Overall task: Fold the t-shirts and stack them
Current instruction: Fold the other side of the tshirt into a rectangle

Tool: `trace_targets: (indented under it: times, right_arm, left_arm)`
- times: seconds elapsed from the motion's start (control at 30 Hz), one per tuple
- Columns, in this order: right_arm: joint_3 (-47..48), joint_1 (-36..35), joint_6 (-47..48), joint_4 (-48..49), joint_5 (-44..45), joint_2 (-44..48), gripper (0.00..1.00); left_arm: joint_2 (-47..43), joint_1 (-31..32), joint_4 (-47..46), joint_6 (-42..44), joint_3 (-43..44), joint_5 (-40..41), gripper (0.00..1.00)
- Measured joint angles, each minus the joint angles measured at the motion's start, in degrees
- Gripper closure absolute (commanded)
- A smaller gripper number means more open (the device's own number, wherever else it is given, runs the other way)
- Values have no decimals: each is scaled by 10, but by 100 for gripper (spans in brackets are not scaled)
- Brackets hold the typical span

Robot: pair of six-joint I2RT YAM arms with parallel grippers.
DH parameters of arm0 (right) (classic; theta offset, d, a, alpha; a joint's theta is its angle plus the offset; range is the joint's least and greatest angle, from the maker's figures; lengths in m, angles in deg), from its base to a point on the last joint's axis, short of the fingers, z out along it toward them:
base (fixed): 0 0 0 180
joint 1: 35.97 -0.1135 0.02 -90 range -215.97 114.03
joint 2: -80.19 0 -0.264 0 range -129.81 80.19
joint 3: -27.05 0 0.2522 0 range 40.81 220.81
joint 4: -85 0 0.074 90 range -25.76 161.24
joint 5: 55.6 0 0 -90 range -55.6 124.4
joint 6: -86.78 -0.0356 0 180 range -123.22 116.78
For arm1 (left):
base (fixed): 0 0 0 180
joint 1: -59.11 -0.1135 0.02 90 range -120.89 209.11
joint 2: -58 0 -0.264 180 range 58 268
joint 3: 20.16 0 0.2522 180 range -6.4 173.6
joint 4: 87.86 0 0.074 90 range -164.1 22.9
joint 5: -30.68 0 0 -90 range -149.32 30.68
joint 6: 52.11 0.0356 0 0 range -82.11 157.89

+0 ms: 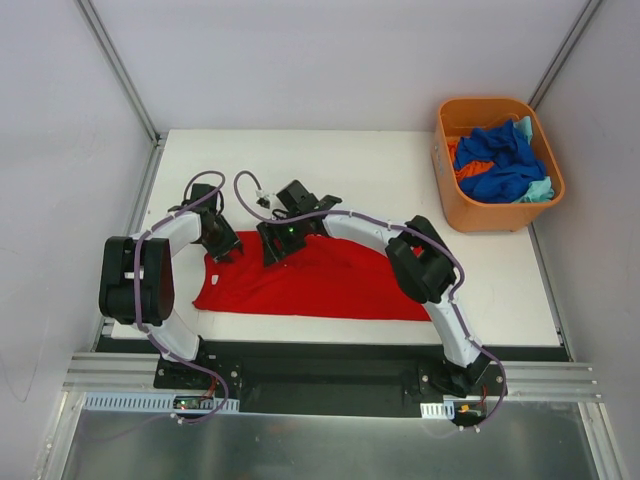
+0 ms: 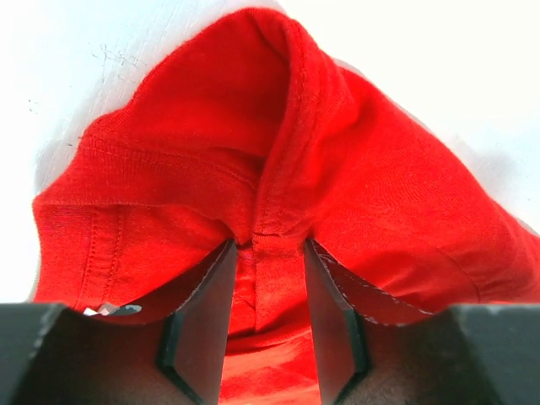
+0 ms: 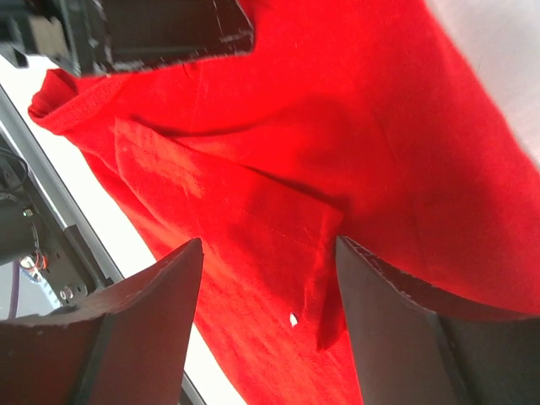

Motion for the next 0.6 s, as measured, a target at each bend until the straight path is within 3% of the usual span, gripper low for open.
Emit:
trace_targets:
  times: [0.27,0.4,0.5,0.6]
  right_arm:
    - [-29,-12,8,2,-18,1,73]
    - [-61,-28,11,4,-21,7,83]
    - [-85,-36,12,4,-19,19,98]
    - [-98,-40,14,7,-15,29,99]
  left_arm:
    - [0,0,5,2,1,13,64]
    - [0,0,7,3,2,16,64]
    - [0,0,9,4,2,19,65]
    - [0,0,9,5,2,21,66]
